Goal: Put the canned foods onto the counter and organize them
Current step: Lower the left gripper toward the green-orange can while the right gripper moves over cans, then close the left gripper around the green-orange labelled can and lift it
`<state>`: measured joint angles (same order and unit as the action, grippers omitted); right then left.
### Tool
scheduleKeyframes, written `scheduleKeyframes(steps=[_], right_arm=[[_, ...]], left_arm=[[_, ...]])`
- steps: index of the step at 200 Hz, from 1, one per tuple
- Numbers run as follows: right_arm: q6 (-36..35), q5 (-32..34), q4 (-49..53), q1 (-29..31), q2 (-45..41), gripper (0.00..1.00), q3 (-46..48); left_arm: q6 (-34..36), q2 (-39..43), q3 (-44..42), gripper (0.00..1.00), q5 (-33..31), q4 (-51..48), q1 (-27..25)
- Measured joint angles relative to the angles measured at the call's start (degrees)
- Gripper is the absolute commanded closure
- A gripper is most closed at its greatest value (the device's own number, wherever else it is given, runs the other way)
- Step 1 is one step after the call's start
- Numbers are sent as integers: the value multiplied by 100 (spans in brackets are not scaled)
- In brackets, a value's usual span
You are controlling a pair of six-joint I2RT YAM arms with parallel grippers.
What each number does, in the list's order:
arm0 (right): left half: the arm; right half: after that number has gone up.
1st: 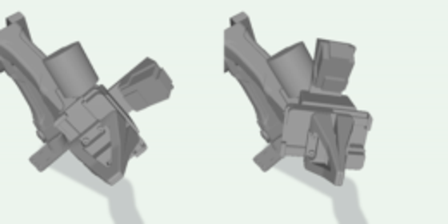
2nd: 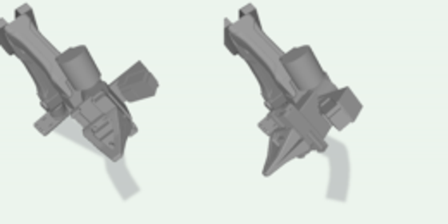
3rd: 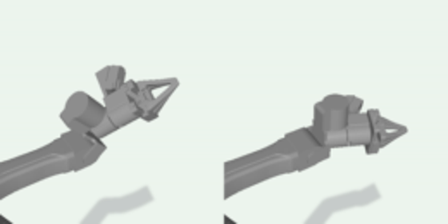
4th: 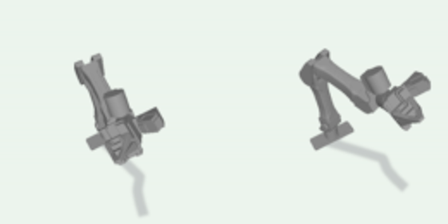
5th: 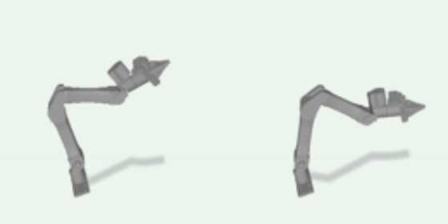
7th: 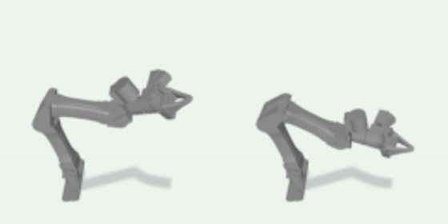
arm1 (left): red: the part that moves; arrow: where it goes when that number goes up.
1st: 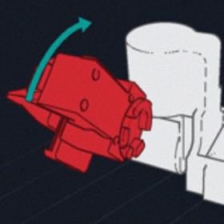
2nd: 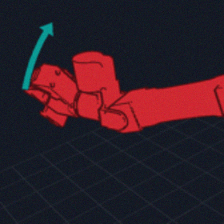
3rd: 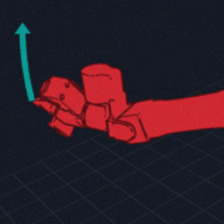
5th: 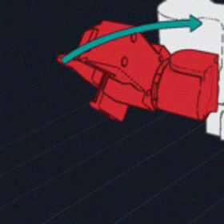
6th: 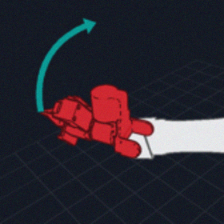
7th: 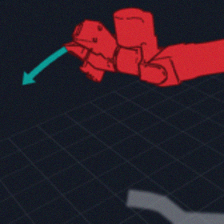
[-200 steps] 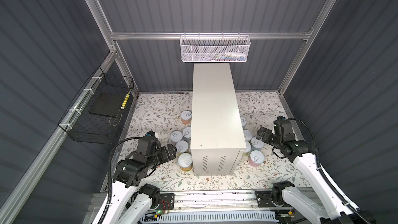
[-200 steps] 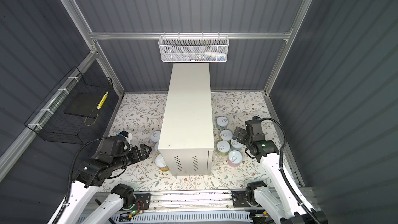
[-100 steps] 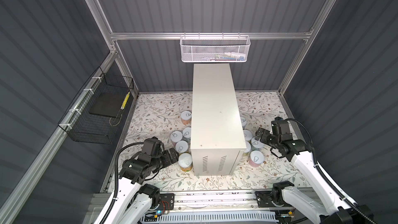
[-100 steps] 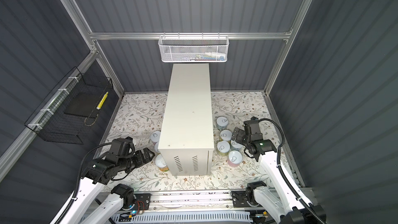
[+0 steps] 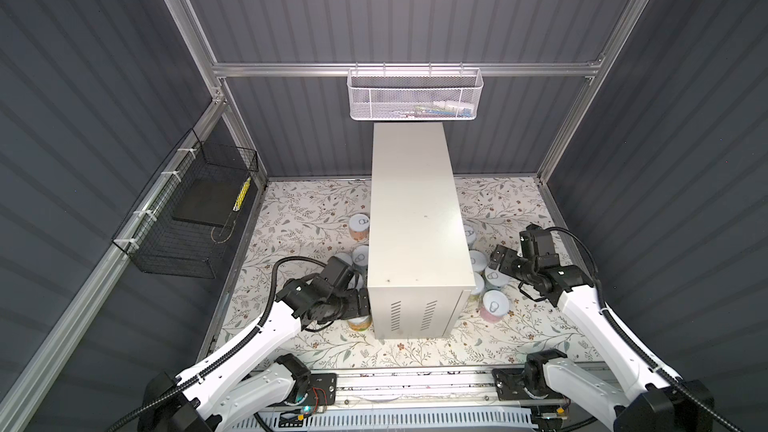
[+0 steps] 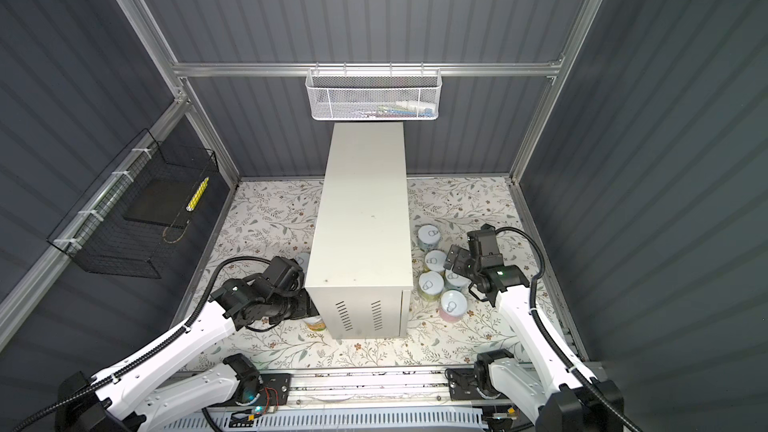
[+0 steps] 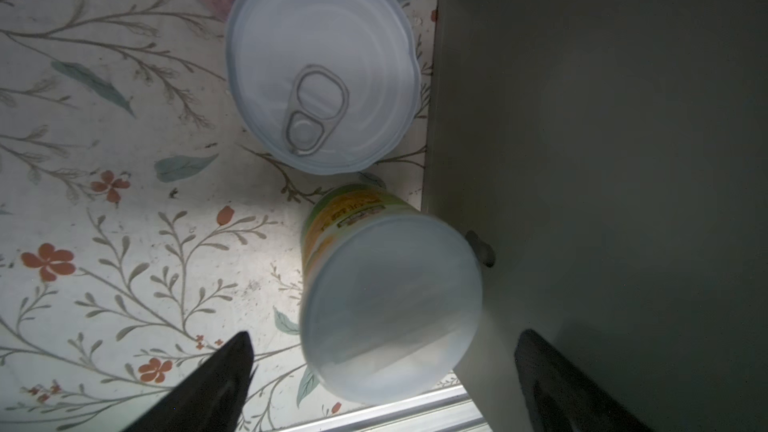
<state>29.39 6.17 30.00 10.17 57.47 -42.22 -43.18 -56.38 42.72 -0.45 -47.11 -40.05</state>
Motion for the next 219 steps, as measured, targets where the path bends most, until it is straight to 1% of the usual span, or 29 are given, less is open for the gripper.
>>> scheduleKeyframes(steps=[60,97,126,148,182,219], right_arm=[[0,-2,-2,0,28,1,0],[0,-4,0,0,42,1,0],[0,-4,-7,0,46,1,0],[0,-17,-39,0,103,1,0],[0,-72,-131,0,247,1,0],[2,-138,-249,0,350,1,0]], left_arm=[[-249,-4,-269,0,-302,293,-315],[-326,-278,-352,0,-459,407,-525],[-420,-361,-404,1,-621,483,-570],[-514,-365,-450,3,-767,603,-577],[-767,-365,-479,5,-1172,629,-603],[-1091,-258,-555,5,-1644,483,-603]])
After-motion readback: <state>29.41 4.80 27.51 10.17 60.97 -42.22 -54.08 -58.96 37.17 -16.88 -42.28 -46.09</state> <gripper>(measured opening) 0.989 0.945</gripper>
